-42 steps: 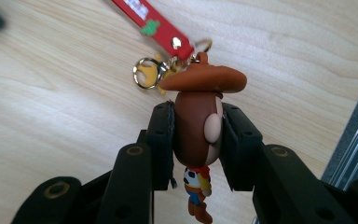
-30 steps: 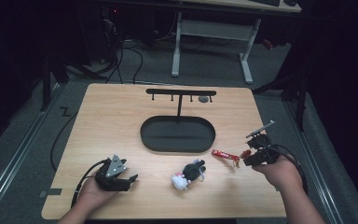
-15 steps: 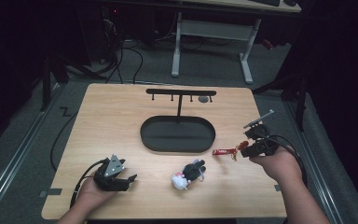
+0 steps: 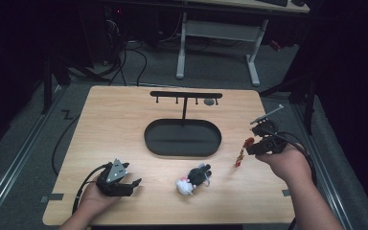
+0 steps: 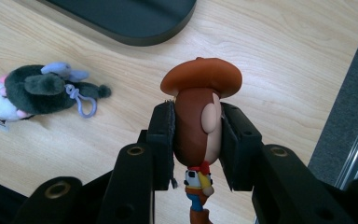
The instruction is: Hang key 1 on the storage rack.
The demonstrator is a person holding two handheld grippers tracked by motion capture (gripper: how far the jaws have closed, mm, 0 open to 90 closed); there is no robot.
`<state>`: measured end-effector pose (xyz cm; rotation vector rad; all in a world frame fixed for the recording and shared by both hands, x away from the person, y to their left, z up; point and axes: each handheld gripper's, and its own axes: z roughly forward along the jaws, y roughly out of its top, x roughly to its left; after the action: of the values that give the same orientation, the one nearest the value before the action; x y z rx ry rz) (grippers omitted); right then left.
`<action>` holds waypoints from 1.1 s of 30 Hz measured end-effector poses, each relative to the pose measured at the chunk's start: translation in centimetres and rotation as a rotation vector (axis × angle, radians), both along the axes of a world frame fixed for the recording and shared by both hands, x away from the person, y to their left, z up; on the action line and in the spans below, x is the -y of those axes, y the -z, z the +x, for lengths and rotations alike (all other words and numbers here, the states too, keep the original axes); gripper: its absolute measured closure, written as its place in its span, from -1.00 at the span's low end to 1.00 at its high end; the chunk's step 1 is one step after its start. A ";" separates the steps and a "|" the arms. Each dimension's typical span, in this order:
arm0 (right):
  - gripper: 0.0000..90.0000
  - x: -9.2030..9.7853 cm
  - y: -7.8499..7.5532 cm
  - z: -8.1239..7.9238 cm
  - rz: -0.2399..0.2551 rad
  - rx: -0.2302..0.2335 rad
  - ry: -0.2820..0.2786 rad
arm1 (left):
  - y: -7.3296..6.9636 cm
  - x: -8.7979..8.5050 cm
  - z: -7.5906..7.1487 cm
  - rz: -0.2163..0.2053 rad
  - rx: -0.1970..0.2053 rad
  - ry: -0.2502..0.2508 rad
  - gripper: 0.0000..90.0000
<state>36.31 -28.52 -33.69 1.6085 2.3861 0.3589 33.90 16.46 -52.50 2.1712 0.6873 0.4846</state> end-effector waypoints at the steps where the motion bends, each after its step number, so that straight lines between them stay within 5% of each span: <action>1: 0.52 0.0 -0.1 0.0 -0.004 -0.001 0.000 | 0.0 0.0 0.0 -0.001 0.000 0.000 -0.42; 16: 0.52 -0.9 -0.9 0.9 -0.016 -0.042 -0.021 | 0.1 0.2 0.1 0.006 -0.006 0.007 -0.42; 24: 0.52 -1.5 -1.9 2.1 -0.018 -0.124 -0.020 | 0.1 0.1 0.2 0.008 -0.009 0.007 -0.42; 33: 0.52 -2.3 -3.2 3.4 -0.018 -0.128 -0.019 | 0.1 -0.1 0.2 0.006 -0.011 0.008 -0.42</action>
<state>39.75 -26.21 -30.51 1.6491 2.4916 0.2437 34.11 16.56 -52.60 2.1832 0.6836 0.4711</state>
